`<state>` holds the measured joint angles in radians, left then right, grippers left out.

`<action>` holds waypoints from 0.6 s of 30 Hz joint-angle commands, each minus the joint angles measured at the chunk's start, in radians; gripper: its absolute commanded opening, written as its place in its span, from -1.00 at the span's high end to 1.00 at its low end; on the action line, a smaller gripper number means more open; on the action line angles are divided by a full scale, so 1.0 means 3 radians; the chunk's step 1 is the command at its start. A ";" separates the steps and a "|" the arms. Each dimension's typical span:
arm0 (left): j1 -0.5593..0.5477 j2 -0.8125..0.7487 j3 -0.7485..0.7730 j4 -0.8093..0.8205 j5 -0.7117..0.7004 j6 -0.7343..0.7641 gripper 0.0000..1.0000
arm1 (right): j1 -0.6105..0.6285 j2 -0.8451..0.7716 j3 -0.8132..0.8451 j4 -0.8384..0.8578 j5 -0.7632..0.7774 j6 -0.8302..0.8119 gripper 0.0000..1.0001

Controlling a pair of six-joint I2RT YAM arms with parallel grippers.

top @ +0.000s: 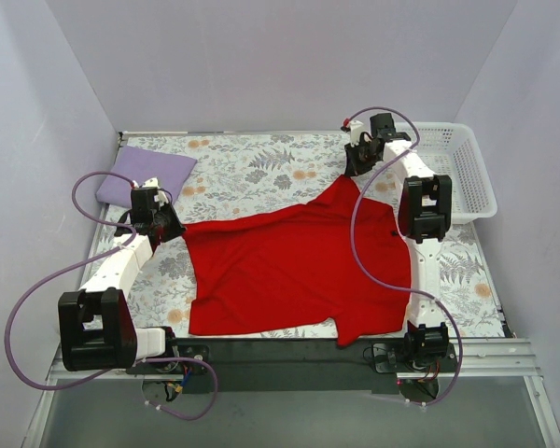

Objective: Fold and stack the t-shirts
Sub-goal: Flatten the tshirt out

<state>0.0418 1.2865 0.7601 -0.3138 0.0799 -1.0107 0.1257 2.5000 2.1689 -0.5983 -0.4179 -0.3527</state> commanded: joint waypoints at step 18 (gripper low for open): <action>-0.0011 -0.1234 0.0839 0.0176 0.0643 -0.0588 1.00 | 0.0225 -0.3229 -0.0957 -0.0331 -0.0203 -0.0092 0.97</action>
<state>0.0418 1.0176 0.8902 -0.3145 0.2024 -1.1378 0.2070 1.6173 1.8053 -0.6582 -0.5228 -0.3595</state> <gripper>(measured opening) 0.014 0.023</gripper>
